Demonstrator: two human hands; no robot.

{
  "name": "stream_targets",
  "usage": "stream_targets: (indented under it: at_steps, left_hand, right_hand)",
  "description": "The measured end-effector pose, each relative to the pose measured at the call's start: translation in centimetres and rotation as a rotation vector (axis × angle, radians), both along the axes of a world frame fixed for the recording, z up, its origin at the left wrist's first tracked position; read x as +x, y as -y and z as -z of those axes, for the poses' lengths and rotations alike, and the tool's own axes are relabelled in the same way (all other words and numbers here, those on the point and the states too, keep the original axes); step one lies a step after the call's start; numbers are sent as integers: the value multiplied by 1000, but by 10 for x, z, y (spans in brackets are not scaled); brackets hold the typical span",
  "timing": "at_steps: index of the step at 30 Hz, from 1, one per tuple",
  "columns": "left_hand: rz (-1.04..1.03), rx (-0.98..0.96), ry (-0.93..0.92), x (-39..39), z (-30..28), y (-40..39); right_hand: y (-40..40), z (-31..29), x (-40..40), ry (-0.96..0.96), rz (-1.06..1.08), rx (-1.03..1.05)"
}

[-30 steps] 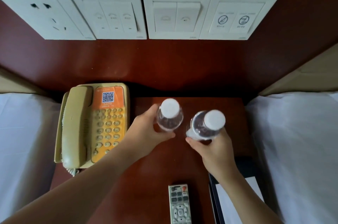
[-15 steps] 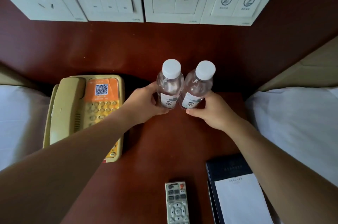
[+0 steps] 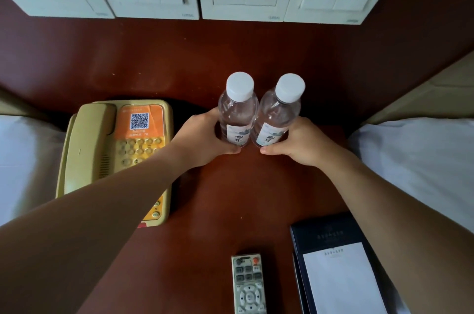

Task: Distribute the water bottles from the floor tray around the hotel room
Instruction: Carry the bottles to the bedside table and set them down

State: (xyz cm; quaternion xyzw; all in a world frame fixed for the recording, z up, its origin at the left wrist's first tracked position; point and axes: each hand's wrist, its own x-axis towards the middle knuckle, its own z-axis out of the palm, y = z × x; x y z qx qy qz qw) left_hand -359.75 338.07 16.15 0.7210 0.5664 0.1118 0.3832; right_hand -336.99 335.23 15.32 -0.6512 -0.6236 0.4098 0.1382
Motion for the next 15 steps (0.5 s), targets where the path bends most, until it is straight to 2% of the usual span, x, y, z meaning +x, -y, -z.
stream_targets:
  at_steps: [11,15]
  left_hand:
    - [-39,-69,6,2,-2,3]
    - [-117,-83,105,2,-22,19]
  right_hand:
    - [8,4,-4,-26,52,-7]
    - [18,-21,-4,-182,110,1]
